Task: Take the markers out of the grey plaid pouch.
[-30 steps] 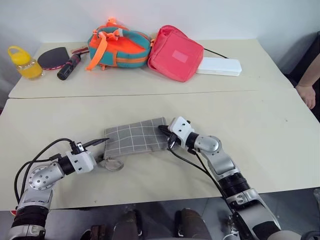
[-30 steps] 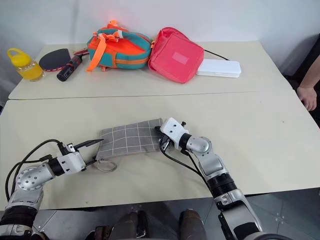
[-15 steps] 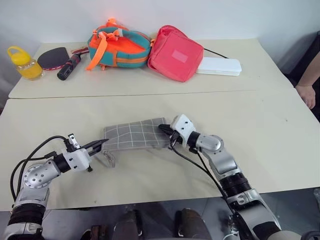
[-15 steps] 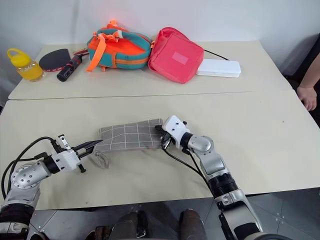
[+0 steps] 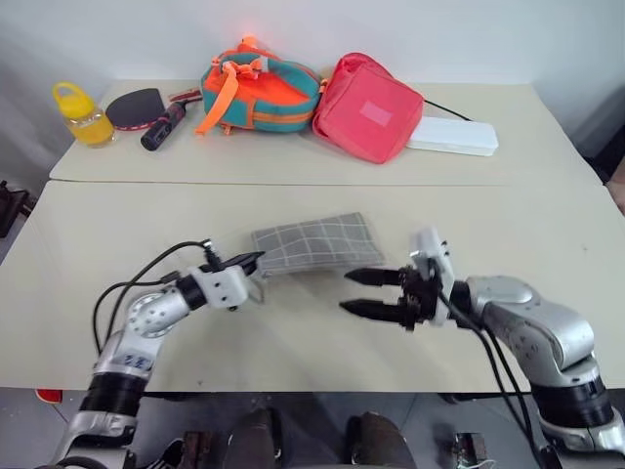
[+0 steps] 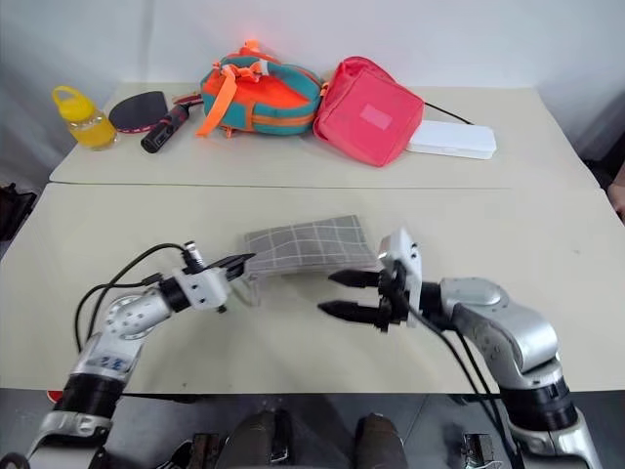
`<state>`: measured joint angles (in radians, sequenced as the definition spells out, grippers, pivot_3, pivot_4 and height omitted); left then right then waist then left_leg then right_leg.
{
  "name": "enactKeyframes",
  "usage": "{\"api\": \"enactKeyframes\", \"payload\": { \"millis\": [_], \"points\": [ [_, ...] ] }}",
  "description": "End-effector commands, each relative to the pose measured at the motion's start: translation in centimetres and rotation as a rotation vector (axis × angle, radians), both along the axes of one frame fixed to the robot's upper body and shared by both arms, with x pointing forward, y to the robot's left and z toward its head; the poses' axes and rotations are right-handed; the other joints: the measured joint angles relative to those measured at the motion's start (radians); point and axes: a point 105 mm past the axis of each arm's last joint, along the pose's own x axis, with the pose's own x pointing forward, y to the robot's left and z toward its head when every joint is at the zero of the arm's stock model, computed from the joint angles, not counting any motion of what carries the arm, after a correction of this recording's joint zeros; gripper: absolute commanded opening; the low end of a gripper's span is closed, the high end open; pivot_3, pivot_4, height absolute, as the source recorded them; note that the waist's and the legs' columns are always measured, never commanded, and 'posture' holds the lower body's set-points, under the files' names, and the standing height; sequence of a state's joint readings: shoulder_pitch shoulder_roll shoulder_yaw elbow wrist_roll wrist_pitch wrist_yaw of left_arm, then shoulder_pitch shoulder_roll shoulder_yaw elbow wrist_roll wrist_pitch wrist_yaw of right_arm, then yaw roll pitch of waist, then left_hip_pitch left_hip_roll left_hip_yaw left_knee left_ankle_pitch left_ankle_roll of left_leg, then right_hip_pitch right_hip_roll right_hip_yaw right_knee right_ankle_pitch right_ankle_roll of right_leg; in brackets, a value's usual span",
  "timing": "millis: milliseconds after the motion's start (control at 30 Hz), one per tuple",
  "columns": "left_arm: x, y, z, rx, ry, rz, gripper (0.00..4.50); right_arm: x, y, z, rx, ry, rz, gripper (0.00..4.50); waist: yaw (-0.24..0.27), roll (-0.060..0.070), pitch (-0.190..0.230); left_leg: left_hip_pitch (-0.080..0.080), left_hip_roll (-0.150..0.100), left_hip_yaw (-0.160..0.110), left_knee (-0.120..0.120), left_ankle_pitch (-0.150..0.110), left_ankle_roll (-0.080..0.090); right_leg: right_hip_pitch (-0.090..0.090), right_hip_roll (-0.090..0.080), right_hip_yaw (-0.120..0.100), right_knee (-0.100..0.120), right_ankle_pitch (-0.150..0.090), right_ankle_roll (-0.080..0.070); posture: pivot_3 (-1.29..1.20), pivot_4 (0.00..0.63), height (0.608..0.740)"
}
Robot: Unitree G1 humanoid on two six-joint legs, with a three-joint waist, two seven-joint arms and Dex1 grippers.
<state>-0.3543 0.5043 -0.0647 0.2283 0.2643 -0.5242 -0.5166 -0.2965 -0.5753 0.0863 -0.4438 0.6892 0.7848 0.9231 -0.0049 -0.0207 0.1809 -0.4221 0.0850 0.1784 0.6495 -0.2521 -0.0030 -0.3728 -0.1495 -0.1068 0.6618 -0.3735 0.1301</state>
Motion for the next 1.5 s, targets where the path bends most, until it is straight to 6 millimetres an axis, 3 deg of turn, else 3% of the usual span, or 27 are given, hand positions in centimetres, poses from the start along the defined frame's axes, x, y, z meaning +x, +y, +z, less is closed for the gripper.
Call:
{"api": "enactKeyframes", "payload": {
  "millis": [33, 200, 400, 567, 667, 900, 933, 1300, 1500],
  "points": [
    [0.0, -2.0, -0.5, 0.040, 0.006, -0.026, 0.00, 1.4, 1.2, -2.5, -0.082, -0.075, -0.124, 3.28, -0.001, -0.001, 0.000, 0.000, 0.000, 0.000, 0.000, 0.000, 0.000, 0.000, 0.000, 0.000, 0.000, 0.000, 0.000, 0.00, 0.150, 0.740],
    [-0.2, -3.1, -0.5, 0.093, -0.015, -0.042, 0.00, 4.5, 2.7, -3.9, -0.047, -0.087, -0.330, 3.28, 0.001, -0.001, -0.001, 0.000, 0.000, 0.002, -0.001, 0.001, -0.001, -0.002, 0.000, 0.000, 0.001, 0.000, 0.000, 0.00, 0.150, 0.740],
    [-0.1, -4.1, 0.4, 0.088, -0.036, -0.041, 0.00, 5.2, 4.9, -3.3, 0.083, -0.006, -0.346, 3.28, 0.002, -0.001, -0.001, -0.001, 0.000, 0.002, -0.001, 0.000, -0.001, -0.002, 0.000, 0.000, 0.000, 0.000, 0.000, 0.00, 0.150, 0.740],
    [0.0, -4.2, 1.2, 0.080, -0.060, -0.021, 0.00, 4.6, 6.5, -3.3, 0.070, -0.028, -0.245, 3.28, 0.001, -0.001, -0.001, -0.001, 0.000, 0.002, -0.001, 0.000, -0.001, -0.002, 0.001, 0.001, 0.000, 0.000, 0.000, 0.00, 0.150, 0.740],
    [0.0, -4.3, 1.4, 0.079, -0.064, -0.016, 0.00, 5.3, 6.7, -3.1, 0.086, -0.034, -0.265, 2.67, 0.001, -0.001, 0.000, -0.001, 0.000, 0.002, -0.001, 0.000, -0.001, -0.002, 0.001, 0.000, 0.000, 0.000, 0.000, 0.00, 0.150, 0.740],
    [-0.2, -4.1, 1.3, 0.073, -0.057, -0.004, 0.00, 5.3, 6.3, -3.0, 0.091, -0.036, -0.263, 0.21, -0.002, -0.001, 0.000, -0.001, 0.001, 0.002, -0.001, 0.000, -0.001, -0.003, 0.001, 0.000, 0.000, 0.000, 0.000, 0.00, 0.150, 0.740],
    [-0.2, -4.0, 1.3, 0.072, -0.057, -0.001, 0.00, 5.4, 6.0, -3.1, 0.085, -0.037, -0.270, 0.01, -0.002, -0.001, -0.001, -0.001, 0.001, 0.002, -0.001, 0.000, -0.001, -0.003, 0.001, 0.000, 0.000, 0.000, 0.000, 0.00, 0.150, 0.740],
    [-0.7, -0.1, 1.9, 0.033, -0.057, 0.060, 0.00, 6.7, -1.7, -3.3, -0.067, -0.098, -0.337, 0.01, -0.011, -0.001, 0.000, -0.001, 0.001, 0.002, -0.001, 0.000, -0.001, -0.003, 0.001, 0.001, 0.000, 0.000, 0.000, 0.00, 0.150, 0.740],
    [-0.7, 2.7, 2.7, -0.016, -0.055, 0.104, 0.00, 8.6, -8.5, -3.4, -0.219, -0.153, -0.450, 0.01, -0.019, -0.001, 0.000, -0.001, 0.001, 0.002, -0.001, 0.000, -0.001, -0.002, 0.001, 0.001, -0.001, 0.000, 0.000, 0.00, 0.150, 0.740]
  ]
}}
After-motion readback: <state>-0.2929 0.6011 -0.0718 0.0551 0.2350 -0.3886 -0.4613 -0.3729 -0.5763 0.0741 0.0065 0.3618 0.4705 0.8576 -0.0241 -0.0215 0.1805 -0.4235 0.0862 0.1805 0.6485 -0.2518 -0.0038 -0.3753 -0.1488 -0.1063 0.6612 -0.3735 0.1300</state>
